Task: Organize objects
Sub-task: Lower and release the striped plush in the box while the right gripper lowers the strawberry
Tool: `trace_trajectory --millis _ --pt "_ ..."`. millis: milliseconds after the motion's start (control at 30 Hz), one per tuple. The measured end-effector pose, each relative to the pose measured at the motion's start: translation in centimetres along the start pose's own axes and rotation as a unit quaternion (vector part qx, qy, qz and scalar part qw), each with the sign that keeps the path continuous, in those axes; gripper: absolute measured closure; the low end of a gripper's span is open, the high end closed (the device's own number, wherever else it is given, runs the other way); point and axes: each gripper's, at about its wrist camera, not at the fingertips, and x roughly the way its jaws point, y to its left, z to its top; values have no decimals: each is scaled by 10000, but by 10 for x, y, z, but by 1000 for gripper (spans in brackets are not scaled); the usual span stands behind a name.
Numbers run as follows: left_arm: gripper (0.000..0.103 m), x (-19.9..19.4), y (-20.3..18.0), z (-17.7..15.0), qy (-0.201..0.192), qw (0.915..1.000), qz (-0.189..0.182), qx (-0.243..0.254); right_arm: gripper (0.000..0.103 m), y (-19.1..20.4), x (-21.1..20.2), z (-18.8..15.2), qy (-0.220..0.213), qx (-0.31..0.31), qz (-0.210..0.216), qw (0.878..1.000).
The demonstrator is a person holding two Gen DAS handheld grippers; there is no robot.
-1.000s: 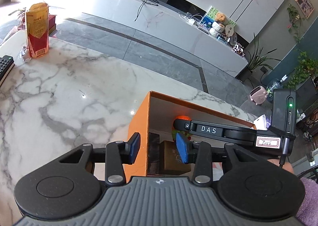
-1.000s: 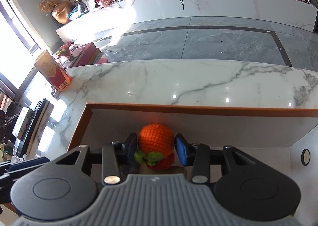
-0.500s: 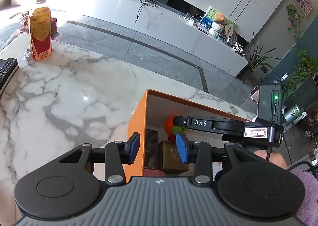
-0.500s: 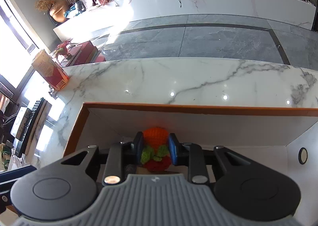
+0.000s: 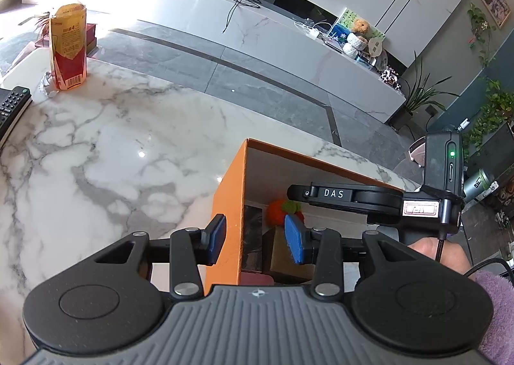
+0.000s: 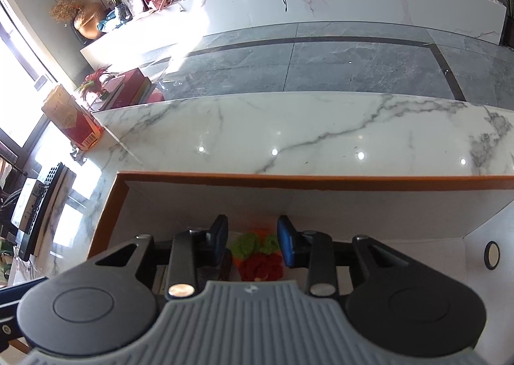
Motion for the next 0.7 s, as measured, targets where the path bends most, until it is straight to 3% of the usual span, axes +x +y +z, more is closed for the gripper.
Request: trace_trajectory --millis 100,300,567,700 --pt "57 0 -1 -1 9 10000 -44 -16 85 0 10 -2 325 53 131 9994" --pt "57 -2 -3 -4 41 10000 -7 45 85 4 4 -5 276 -25 254 9993" --pt "57 0 -2 -12 140 9998 -97 -31 85 -19 -17 -21 583 55 -344 9977" --pt "57 -3 -1 -14 152 9999 -46 -33 87 -22 -12 -28 655 256 -230 9973"
